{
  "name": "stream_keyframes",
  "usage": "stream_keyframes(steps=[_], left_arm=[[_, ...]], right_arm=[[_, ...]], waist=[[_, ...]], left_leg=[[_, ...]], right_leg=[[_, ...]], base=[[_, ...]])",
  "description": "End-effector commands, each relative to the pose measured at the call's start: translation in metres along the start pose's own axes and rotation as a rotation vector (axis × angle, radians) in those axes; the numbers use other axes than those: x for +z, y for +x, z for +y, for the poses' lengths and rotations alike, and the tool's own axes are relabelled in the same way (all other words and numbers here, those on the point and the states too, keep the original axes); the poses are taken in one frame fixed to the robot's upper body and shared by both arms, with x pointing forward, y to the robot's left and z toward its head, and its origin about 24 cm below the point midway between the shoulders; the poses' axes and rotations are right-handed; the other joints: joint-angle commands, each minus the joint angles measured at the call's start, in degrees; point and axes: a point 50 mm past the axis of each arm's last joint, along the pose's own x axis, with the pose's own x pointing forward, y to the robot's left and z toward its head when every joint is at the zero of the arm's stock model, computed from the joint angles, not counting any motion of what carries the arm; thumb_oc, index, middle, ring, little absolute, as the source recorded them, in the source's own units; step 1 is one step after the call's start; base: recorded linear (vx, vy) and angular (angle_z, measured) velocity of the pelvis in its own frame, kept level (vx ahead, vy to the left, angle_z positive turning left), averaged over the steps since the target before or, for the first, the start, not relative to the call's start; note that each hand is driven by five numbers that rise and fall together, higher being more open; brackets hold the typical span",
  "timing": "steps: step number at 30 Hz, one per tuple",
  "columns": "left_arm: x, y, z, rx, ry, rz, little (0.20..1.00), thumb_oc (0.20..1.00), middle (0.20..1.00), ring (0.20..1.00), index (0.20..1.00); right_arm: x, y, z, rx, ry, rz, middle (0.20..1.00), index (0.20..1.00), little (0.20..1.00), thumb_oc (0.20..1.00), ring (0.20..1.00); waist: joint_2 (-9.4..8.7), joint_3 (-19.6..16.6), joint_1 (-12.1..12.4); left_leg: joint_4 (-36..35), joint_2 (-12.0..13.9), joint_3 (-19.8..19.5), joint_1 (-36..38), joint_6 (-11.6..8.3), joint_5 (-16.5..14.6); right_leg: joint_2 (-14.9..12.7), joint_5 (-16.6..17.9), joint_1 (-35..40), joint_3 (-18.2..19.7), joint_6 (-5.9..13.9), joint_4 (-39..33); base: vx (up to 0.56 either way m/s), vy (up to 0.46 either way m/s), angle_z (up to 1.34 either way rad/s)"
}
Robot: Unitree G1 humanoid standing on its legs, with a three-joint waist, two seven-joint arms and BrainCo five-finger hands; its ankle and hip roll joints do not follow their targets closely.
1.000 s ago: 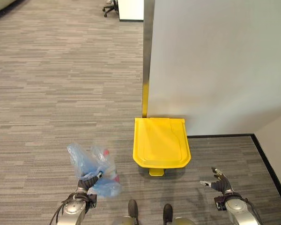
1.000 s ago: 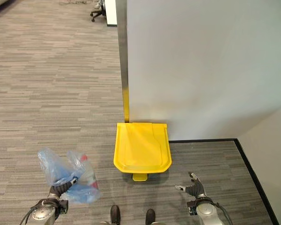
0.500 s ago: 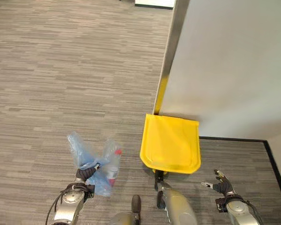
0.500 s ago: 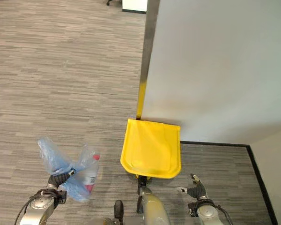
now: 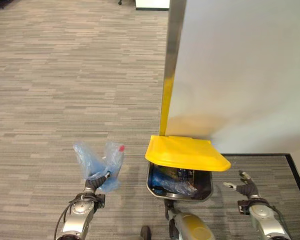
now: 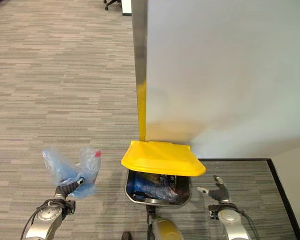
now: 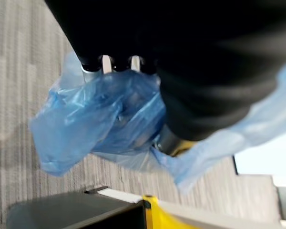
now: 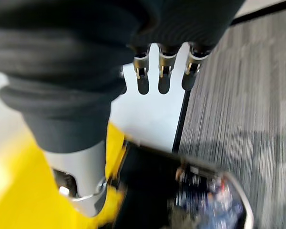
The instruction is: Gather garbage on tea table into small bin, then transfer packed bag to large trash can.
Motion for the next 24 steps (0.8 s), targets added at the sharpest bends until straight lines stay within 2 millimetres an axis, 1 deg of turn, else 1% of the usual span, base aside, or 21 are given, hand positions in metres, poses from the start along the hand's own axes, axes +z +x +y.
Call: stream_keyframes(steps=[1, 4, 6, 7, 8, 10, 11, 12, 15, 17, 18, 19, 21, 23, 24], left_arm=[[0.013, -0.003, 0.008, -0.031, 0.084, -0.095, 0.200, 0.200, 0.200, 0.200, 0.200], [0.017, -0.001, 0.002, -0.060, 0.101, -0.107, 0.200, 0.200, 0.200, 0.200, 0.200], [0.021, 0.002, -0.001, -0.070, 0.109, -0.122, 0.200, 0.200, 0.200, 0.200, 0.200], [0.021, 0.002, -0.001, -0.069, 0.109, -0.123, 0.200, 0.200, 0.200, 0.200, 0.200], [0.027, 0.004, -0.002, -0.074, 0.110, -0.142, 0.200, 0.200, 0.200, 0.200, 0.200], [0.038, 0.008, -0.006, -0.086, 0.105, -0.179, 0.200, 0.200, 0.200, 0.200, 0.200], [0.056, 0.014, -0.013, -0.110, 0.100, -0.242, 0.200, 0.200, 0.200, 0.200, 0.200], [0.064, 0.017, -0.017, -0.128, 0.094, -0.268, 0.200, 0.200, 0.200, 0.200, 0.200], [0.085, 0.021, -0.030, -0.180, 0.088, -0.340, 0.200, 0.200, 0.200, 0.200, 0.200], [0.096, 0.023, -0.038, -0.213, 0.096, -0.375, 0.200, 0.200, 0.200, 0.200, 0.200], [0.107, 0.021, -0.051, -0.282, 0.119, -0.419, 0.200, 0.200, 0.200, 0.200, 0.200], [0.115, 0.020, -0.060, -0.326, 0.134, -0.449, 0.200, 0.200, 0.200, 0.200, 0.200], [0.122, 0.018, -0.070, -0.369, 0.146, -0.479, 0.200, 0.200, 0.200, 0.200, 0.200], [0.144, 0.015, -0.089, -0.438, 0.183, -0.560, 0.200, 0.200, 0.200, 0.200, 0.200], [0.152, 0.015, -0.095, -0.453, 0.192, -0.587, 0.200, 0.200, 0.200, 0.200, 0.200]], right_arm=[[0.024, 0.004, 0.018, 0.096, -0.052, -0.113, 1.000, 1.000, 1.000, 1.000, 1.000], [0.044, 0.008, 0.033, 0.153, -0.086, -0.180, 1.000, 1.000, 1.000, 1.000, 1.000], [0.064, 0.011, 0.043, 0.185, -0.100, -0.247, 1.000, 1.000, 1.000, 1.000, 1.000], [0.065, 0.011, 0.044, 0.185, -0.100, -0.248, 1.000, 1.000, 1.000, 1.000, 1.000], [0.084, 0.013, 0.050, 0.204, -0.111, -0.309, 1.000, 1.000, 1.000, 1.000, 1.000], [0.109, 0.015, 0.054, 0.211, -0.111, -0.385, 1.000, 1.000, 1.000, 1.000, 1.000], [0.146, 0.018, 0.058, 0.213, -0.100, -0.488, 1.000, 1.000, 1.000, 1.000, 1.000], [0.160, 0.019, 0.060, 0.213, -0.093, -0.522, 1.000, 1.000, 1.000, 1.000, 1.000], [0.193, 0.021, 0.066, 0.212, -0.098, -0.595, 1.000, 1.000, 1.000, 1.000, 1.000], [0.210, 0.022, 0.067, 0.204, -0.111, -0.622, 1.000, 1.000, 1.000, 1.000, 1.000], [0.228, 0.025, 0.066, 0.188, -0.138, -0.644, 1.000, 1.000, 1.000, 1.000, 1.000], [0.240, 0.026, 0.063, 0.171, -0.145, -0.660, 1.000, 1.000, 1.000, 1.000, 1.000], [0.252, 0.027, 0.058, 0.151, -0.155, -0.676, 1.000, 1.000, 1.000, 1.000, 1.000], [0.276, 0.026, 0.052, 0.114, -0.162, -0.716, 1.000, 1.000, 1.000, 1.000, 1.000], [0.284, 0.025, 0.049, 0.104, -0.167, -0.730, 1.000, 1.000, 1.000, 1.000, 1.000]], waist=[[-2.18, -2.38, 1.38], [-2.12, -1.75, 2.02], [-2.17, -1.17, 2.78], [-2.19, -1.17, 2.76], [-2.17, -0.56, 3.40], [-2.25, 0.16, 4.12], [-2.47, 1.18, 4.72], [-2.52, 1.47, 4.86], [-2.79, 2.26, 5.22], [-3.16, 2.70, 5.38], [-3.63, 3.15, 5.76], [-3.93, 3.27, 5.83], [-4.17, 3.40, 5.76], [-4.56, 3.97, 5.36], [-4.64, 4.37, 5.24]], left_leg=[[6.95, -6.67, 0.66, -0.12, 2.16, -9.89], [7.94, -7.06, 0.18, -1.23, 2.32, -10.33], [8.95, -7.33, 0.10, -2.20, 2.48, -10.69], [9.05, -7.34, 0.11, -2.29, 2.48, -10.73], [10.02, -7.59, 0.11, -3.44, 2.51, -10.92], [11.01, -7.75, 0.16, -4.82, 2.57, -11.17], [12.70, -8.10, 0.46, -6.70, 2.59, -11.31], [13.14, -8.19, 0.50, -7.25, 2.61, -11.35], [14.41, -8.23, 0.71, -8.81, 2.58, -11.44], [15.34, -8.33, 0.99, -9.68, 2.58, -11.58], [15.89, -8.31, 1.41, -10.07, 2.59, -11.74], [15.92, -8.28, 1.63, -10.15, 2.63, -11.75], [15.68, -8.23, 1.83, -10.03, 2.67, -11.74], [15.87, -8.33, 2.07, -10.36, 2.72, -11.79], [16.12, -8.36, 2.28, -10.61, 2.74, -11.83]], right_leg=[[-2.04, 4.85, -6.82, 2.37, 5.16, 1.89], [-2.74, 5.00, -7.78, 2.09, 5.05, 2.21], [-3.18, 5.02, -8.47, 1.78, 4.92, 2.49], [-3.19, 5.01, -8.54, 1.78, 4.92, 2.53], [-3.57, 5.03, -9.18, 1.45, 4.81, 2.75], [-4.00, 5.13, -10.06, 1.10, 4.80, 2.98], [-4.52, 5.39, -11.04, 1.04, 4.76, 3.37], [-4.64, 5.52, -11.38, 1.09, 4.76, 3.51], [-5.02, 5.90, -12.14, 1.34, 4.81, 3.73], [-5.12, 6.11, -12.33, 1.62, 4.80, 3.76], [-5.05, 6.37, -12.34, 1.88, 4.96, 3.69], [-4.98, 6.50, -12.26, 2.11, 5.00, 3.66], [-4.90, 6.64, -12.37, 2.30, 5.03, 3.68], [-4.90, 6.93, -12.85, 2.78, 5.12, 3.99], [-4.90, 6.97, -13.13, 2.96, 5.13, 4.19]], base=[[0.00, 0.000, 0.00], [-0.02, -0.011, 0.05], [-0.01, -0.019, 0.07], [-0.02, -0.018, 0.08], [-0.03, -0.016, 0.07], [-0.07, -0.025, 0.21], [-0.09, -0.022, 0.24], [-0.10, -0.016, 0.16], [-0.04, -0.019, 0.12], [-0.05, -0.025, 0.10], [-0.05, -0.024, 0.03], [-0.05, -0.021, -0.07], [-0.04, -0.012, -0.11], [-0.06, -0.012, -0.09], [-0.10, -0.025, -0.13]])
